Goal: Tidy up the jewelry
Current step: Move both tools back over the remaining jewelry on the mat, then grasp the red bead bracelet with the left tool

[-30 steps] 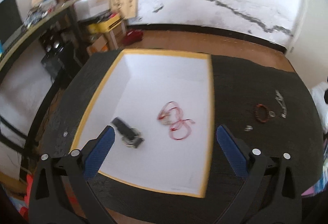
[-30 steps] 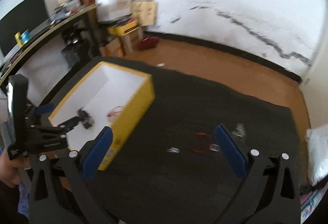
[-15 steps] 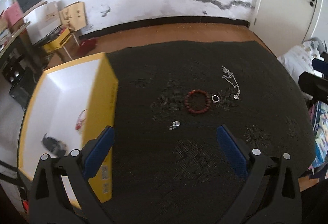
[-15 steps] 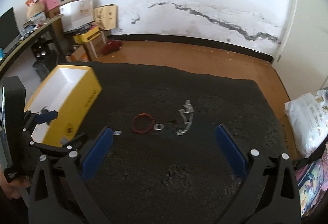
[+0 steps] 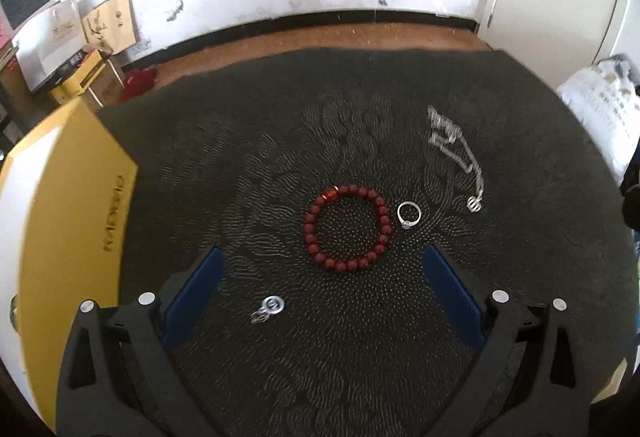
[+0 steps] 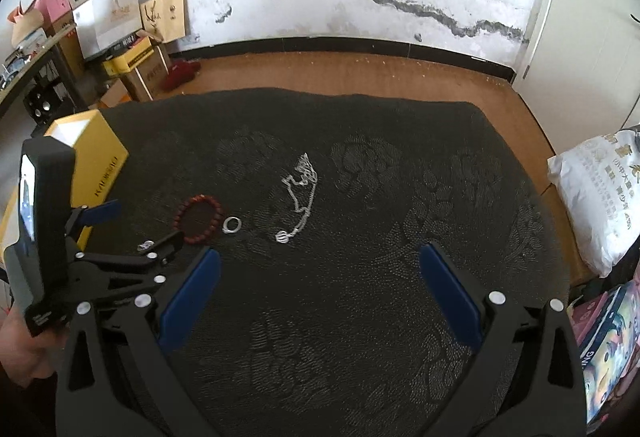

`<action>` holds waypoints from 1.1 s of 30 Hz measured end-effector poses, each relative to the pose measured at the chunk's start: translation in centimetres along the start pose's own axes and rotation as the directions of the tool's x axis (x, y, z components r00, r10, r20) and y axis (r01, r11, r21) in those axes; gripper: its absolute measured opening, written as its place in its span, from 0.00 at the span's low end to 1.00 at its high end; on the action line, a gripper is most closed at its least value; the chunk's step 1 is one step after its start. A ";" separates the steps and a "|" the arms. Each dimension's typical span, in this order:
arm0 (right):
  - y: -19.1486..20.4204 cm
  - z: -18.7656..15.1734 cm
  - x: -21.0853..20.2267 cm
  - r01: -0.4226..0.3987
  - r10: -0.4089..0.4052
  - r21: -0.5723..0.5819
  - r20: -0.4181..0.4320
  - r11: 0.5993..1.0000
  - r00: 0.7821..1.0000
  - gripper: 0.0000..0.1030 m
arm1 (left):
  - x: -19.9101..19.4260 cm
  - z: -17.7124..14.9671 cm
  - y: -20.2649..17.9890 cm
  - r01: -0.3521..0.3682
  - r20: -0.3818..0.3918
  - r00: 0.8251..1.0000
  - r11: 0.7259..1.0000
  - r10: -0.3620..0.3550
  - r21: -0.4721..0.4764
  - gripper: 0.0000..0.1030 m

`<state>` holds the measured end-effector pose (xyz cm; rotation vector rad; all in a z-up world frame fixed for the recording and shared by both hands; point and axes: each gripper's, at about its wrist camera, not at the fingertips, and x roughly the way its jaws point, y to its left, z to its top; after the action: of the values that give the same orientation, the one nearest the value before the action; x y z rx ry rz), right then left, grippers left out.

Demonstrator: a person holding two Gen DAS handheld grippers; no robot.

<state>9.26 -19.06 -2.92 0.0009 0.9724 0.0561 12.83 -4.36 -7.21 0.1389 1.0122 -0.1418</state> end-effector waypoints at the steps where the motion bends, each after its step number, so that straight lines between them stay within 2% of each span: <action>1: 0.0 0.0 0.3 -0.001 0.001 -0.001 -0.004 1.000 1.000 0.94 | 0.5 0.0 -0.1 -0.004 -0.007 1.000 1.000 0.004 0.001 0.94; 9: 1.1 0.0 2.0 -0.020 0.019 -0.029 -0.032 0.999 0.999 0.94 | 1.7 0.3 -0.8 -0.011 -0.006 1.000 1.000 0.011 0.015 0.94; 22: -0.9 -0.2 2.3 0.005 -0.004 0.010 -0.035 1.000 0.999 0.94 | 4.6 -0.4 -0.3 0.028 -0.072 0.997 0.999 -0.025 0.036 0.94; 24: -1.0 -0.2 2.5 0.003 -0.003 0.009 -0.037 1.000 0.999 0.94 | 4.9 0.0 0.1 0.043 -0.063 0.997 0.999 -0.043 0.005 0.94; 29: -1.0 -0.3 3.4 0.004 -0.004 -0.002 -0.052 1.000 0.999 0.94 | 5.5 0.7 -0.1 0.033 -0.022 0.999 0.999 -0.033 0.006 0.93; 31: -1.0 -0.3 3.7 0.006 -0.006 0.000 -0.056 1.000 0.998 0.94 | 5.3 0.7 -0.1 0.040 -0.021 0.999 0.999 -0.040 0.016 0.85; 33: -1.3 -0.2 4.0 0.010 -0.010 0.006 -0.059 1.000 0.998 0.94 | 4.7 0.6 -0.2 0.050 -0.007 0.999 0.998 -0.050 0.041 0.64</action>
<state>11.36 -20.18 -6.35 0.0004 1.0315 0.0437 15.74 -4.93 -10.97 0.1519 1.0197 -0.2083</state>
